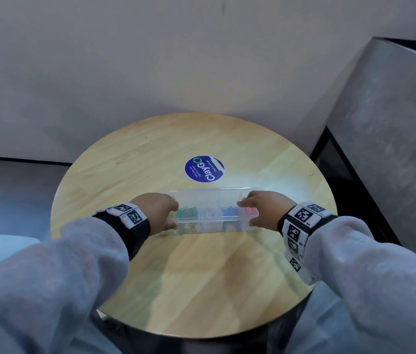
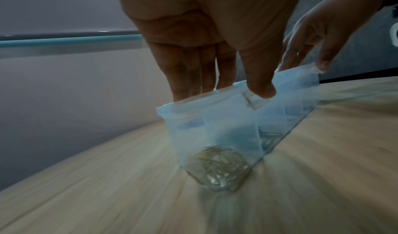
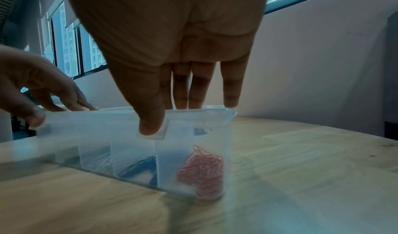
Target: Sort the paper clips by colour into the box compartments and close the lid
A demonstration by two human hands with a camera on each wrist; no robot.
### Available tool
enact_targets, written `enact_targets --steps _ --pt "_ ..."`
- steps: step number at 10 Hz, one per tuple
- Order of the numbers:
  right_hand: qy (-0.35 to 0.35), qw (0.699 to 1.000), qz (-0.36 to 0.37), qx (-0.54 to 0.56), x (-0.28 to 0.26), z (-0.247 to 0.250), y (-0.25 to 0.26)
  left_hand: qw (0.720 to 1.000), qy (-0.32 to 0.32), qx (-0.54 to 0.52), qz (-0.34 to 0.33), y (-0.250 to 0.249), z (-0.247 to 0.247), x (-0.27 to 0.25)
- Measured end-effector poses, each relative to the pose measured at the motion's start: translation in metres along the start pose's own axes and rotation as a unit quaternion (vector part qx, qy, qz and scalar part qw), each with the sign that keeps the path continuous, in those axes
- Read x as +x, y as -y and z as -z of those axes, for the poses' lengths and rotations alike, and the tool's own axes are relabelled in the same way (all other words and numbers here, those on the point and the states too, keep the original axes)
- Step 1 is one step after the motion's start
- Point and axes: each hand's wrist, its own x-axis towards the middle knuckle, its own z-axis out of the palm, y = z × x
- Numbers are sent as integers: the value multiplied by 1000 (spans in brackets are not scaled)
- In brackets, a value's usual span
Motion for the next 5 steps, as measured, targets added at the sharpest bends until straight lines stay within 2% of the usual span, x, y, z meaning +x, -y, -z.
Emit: enact_targets --steps 2,4,5 --pt "-17 1000 1 -19 -5 -4 4 998 -30 48 -7 -8 -8 -6" --pt "-21 1000 -12 -11 -10 -8 9 999 -42 14 2 -3 -9 -7" --pt "10 1000 -26 4 -10 -3 10 999 -14 -25 13 0 -2 -11"
